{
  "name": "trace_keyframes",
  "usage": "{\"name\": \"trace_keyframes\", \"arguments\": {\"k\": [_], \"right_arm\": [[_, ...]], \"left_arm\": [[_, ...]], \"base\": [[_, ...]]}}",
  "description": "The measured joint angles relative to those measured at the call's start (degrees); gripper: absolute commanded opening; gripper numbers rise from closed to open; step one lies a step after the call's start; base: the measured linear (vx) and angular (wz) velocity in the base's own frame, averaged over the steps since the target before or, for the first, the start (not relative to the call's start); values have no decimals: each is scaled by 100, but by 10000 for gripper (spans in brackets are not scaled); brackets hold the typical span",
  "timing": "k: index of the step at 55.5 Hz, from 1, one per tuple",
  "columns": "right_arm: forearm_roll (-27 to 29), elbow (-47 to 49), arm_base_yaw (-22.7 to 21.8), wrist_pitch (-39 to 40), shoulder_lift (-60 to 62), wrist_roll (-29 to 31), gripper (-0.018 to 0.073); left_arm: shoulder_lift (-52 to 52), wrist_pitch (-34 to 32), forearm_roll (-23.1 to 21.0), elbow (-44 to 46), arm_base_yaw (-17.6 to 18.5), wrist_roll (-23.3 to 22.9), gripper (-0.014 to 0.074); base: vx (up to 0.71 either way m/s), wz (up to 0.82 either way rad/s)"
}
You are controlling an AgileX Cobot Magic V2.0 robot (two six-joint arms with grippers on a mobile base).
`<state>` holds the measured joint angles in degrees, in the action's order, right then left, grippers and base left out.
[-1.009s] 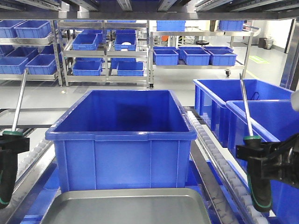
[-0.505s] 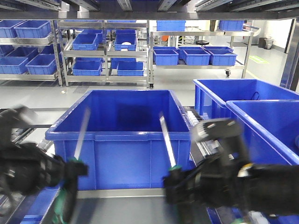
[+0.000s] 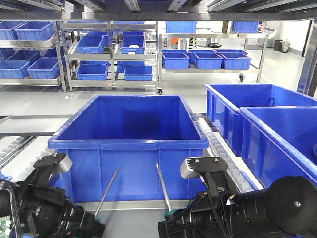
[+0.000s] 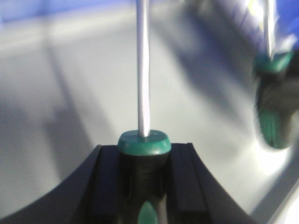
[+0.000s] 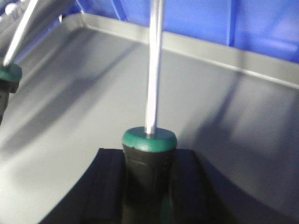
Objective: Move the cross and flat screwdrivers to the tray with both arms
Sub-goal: 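Lay both screwdrivers flat on the tray and open both grippers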
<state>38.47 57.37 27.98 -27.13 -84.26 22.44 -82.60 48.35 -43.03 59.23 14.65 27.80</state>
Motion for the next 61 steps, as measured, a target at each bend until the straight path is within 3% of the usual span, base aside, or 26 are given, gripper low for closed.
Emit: {"name": "trace_keyframes", "arguments": {"k": [8, 17, 39, 61], "right_arm": [[18, 0, 0, 55, 0, 0, 559], [18, 6, 0, 184, 78, 0, 565], [18, 17, 0, 900, 837, 11, 565], [18, 17, 0, 900, 848, 11, 565]], "left_arm": [[0, -19, 53, 0, 0, 0, 521], [62, -155, 64, 0, 0, 0, 524], [1336, -1828, 18, 0, 0, 0, 524], [1519, -1875, 1, 0, 0, 0, 524]], "base": [[0, 0], [0, 0], [0, 0], [0, 0]]}}
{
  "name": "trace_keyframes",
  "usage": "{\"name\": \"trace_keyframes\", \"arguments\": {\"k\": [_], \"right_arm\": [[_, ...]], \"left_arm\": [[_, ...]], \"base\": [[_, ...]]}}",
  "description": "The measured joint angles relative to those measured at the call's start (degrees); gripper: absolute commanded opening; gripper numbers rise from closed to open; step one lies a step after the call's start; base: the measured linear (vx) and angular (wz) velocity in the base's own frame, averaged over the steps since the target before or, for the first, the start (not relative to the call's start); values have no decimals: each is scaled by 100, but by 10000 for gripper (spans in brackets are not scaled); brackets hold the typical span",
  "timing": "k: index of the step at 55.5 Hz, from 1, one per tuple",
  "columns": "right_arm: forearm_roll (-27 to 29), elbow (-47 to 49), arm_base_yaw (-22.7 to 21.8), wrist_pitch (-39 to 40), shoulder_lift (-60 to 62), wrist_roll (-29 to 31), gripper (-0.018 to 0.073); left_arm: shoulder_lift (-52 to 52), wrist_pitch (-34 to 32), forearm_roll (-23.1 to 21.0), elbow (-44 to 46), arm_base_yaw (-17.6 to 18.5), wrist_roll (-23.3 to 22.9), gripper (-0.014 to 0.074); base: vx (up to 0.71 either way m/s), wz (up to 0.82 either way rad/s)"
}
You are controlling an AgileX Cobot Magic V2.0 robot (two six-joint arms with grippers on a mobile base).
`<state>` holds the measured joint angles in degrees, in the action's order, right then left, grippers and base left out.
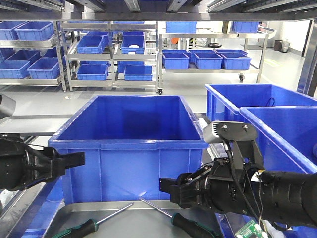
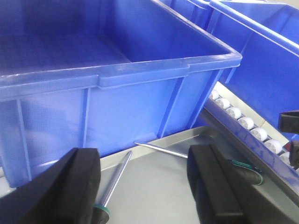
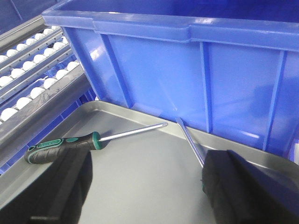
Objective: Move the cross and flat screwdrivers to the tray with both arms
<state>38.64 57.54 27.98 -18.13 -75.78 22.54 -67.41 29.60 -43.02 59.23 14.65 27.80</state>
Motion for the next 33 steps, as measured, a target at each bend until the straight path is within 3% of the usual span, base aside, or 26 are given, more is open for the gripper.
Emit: {"name": "trace_keyframes", "arguments": {"k": [6, 12, 19, 29, 33], "right_arm": [[0, 0, 0, 0, 0, 0, 565], [0, 0, 0, 0, 0, 0, 565], [0, 0, 0, 0, 0, 0, 565], [0, 0, 0, 0, 0, 0, 565], [0, 0, 0, 0, 0, 0, 565]], "left_arm": [[7, -5, 54, 0, 0, 0, 511], [178, -60, 597, -74, 0, -174, 421], [792, -368, 1518, -674, 0, -1105, 259], [2241, -1264, 3057, -2308, 0, -2479, 20], [2801, -1711, 3517, -2989, 0, -2811, -8]], "base": [[0, 0], [0, 0], [0, 0], [0, 0], [0, 0]]}}
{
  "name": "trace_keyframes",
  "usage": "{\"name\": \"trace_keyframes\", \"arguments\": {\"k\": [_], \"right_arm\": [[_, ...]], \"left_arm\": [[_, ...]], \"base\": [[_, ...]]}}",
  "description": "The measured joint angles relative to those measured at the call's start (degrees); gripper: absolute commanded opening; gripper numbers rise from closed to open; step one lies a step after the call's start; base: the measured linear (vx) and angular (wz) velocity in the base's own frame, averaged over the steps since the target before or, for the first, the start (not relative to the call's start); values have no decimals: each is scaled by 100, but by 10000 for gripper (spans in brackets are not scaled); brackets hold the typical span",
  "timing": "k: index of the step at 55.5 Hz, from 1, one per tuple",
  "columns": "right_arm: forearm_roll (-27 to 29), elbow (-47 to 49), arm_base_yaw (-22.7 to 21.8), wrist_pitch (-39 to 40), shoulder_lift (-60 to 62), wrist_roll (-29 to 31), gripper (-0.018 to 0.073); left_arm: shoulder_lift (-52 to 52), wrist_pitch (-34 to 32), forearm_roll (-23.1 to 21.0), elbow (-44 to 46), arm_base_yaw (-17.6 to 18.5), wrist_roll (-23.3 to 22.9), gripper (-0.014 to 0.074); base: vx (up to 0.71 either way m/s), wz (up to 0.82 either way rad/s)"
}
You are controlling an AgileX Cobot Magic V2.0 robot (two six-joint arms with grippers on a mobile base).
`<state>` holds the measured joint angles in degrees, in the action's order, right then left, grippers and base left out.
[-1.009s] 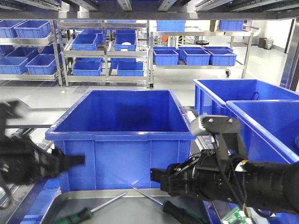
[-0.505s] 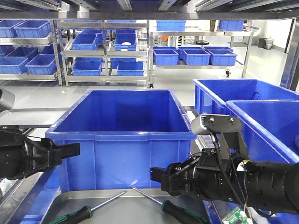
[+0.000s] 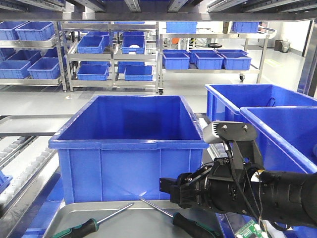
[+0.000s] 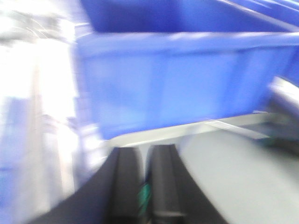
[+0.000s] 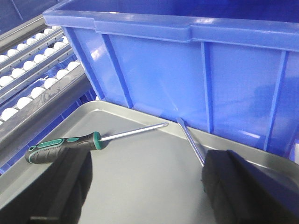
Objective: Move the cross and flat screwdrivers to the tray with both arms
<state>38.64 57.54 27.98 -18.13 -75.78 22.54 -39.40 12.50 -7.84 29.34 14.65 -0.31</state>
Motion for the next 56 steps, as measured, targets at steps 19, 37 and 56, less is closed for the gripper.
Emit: {"name": "trace_keyframes", "arguments": {"k": [19, 37, 56], "right_arm": [[0, 0, 0, 0, 0, 0, 565], [2, 0, 0, -56, -20, 0, 565], [2, 0, 0, -104, -20, 0, 565]], "left_arm": [[2466, -1068, 399, -2585, -727, -197, -7], [3996, -679, 399, -3080, -1193, -197, -6], [4003, -636, 404, -3080, -1200, -197, -6]], "base": [[0, 0], [0, 0], [0, 0]]}}
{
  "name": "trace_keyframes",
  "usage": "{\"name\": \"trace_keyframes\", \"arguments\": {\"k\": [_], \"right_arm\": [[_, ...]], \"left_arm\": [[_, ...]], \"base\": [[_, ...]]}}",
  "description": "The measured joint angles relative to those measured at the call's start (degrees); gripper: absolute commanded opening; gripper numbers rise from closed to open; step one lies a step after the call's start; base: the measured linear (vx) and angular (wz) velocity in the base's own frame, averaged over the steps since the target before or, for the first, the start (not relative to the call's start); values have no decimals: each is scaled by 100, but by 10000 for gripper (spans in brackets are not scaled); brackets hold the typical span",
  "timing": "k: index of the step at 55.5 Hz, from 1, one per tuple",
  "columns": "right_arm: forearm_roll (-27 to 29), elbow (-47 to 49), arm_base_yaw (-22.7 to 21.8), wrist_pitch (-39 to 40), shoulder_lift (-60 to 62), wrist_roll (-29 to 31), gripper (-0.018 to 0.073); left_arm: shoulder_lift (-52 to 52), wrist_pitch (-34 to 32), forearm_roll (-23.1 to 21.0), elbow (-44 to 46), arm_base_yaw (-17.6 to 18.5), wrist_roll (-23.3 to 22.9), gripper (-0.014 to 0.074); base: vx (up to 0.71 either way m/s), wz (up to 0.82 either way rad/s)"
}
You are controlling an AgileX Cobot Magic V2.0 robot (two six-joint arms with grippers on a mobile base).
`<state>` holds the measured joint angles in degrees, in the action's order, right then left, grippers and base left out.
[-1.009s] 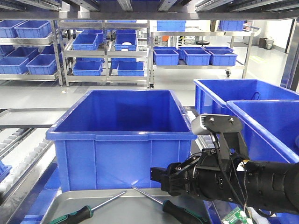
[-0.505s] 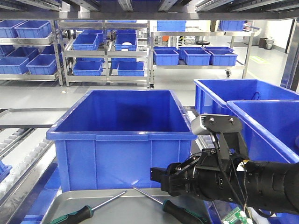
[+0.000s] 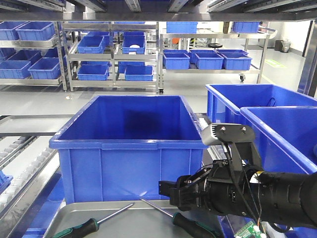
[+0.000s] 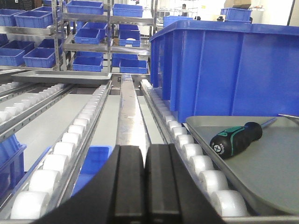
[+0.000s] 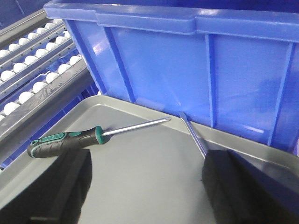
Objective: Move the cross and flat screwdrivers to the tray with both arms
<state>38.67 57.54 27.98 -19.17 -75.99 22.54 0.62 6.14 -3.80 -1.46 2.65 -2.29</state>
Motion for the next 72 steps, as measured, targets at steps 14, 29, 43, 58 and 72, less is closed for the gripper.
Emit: {"name": "trace_keyframes", "arguments": {"k": [14, 29, 43, 58, 72], "right_arm": [[0, 0, 0, -4, 0, 0, 565], [-181, -23, 0, -48, 199, -12, 489], [-1082, -1236, 0, 451, 1597, -1010, 300], [-3000, -3005, -481, 681, 3342, -2986, 57], [-3588, -4336, -1468, 708, 5466, -3279, -12]], "left_arm": [[0, 0, 0, 0, 0, 0, -6], [0, 0, 0, 0, 0, 0, -6], [0, 0, 0, 0, 0, 0, -6], [0, 0, 0, 0, 0, 0, -6], [0, 0, 0, 0, 0, 0, -6]], "base": [[0, 0], [0, 0], [0, 0], [0, 0], [0, 0]]}}
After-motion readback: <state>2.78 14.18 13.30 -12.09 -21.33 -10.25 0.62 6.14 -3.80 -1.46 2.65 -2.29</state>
